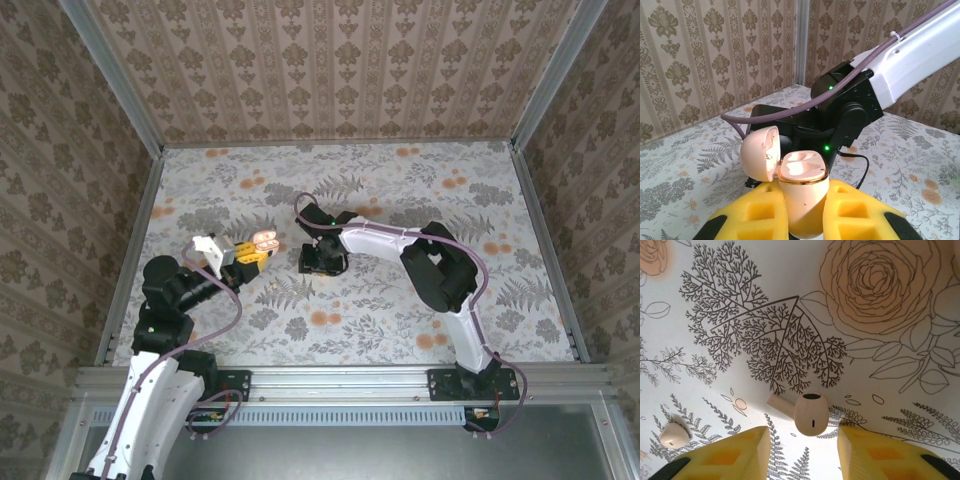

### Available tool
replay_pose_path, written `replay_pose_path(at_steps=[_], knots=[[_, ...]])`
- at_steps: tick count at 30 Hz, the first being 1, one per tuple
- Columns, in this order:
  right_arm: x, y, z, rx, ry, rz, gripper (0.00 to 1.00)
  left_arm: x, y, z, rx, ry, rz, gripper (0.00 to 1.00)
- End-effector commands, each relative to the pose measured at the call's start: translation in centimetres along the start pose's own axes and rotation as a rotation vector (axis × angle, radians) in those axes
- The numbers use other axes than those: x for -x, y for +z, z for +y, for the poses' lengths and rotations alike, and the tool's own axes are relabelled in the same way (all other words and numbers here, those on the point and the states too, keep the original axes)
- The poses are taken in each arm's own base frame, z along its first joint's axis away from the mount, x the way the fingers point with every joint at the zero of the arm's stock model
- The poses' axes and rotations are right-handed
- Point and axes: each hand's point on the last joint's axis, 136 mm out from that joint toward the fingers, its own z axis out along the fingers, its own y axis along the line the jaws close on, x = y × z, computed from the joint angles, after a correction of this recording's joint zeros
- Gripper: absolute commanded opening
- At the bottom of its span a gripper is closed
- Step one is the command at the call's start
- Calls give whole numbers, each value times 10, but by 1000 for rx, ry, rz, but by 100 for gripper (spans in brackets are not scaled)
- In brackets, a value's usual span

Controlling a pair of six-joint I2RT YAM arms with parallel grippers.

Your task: Insert the wireless bluetooth earbuds into the charging case

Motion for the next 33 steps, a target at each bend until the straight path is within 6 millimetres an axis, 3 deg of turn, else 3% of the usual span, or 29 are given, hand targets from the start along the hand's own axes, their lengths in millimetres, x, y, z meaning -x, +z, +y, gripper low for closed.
replay_pose_path(at_steps=[1,9,17,25,33], knots=[[9,10,-10,-68,-42,0,37,-1,-1,1,6,29,-4,0],[22,0,-36,-180,-108,2,34,-3,-1,2,8,29,-1,0],[34,-30,-65,-265,-121,-38,36,-2,-1,4,11,28,-5,0],[34,-49,-48,-178,-100,-86,36,-1,0,4,10,22,-13,0],[52,-40,-29,-166,-128,-102,30,-1,0,3,3,16,-15,0]])
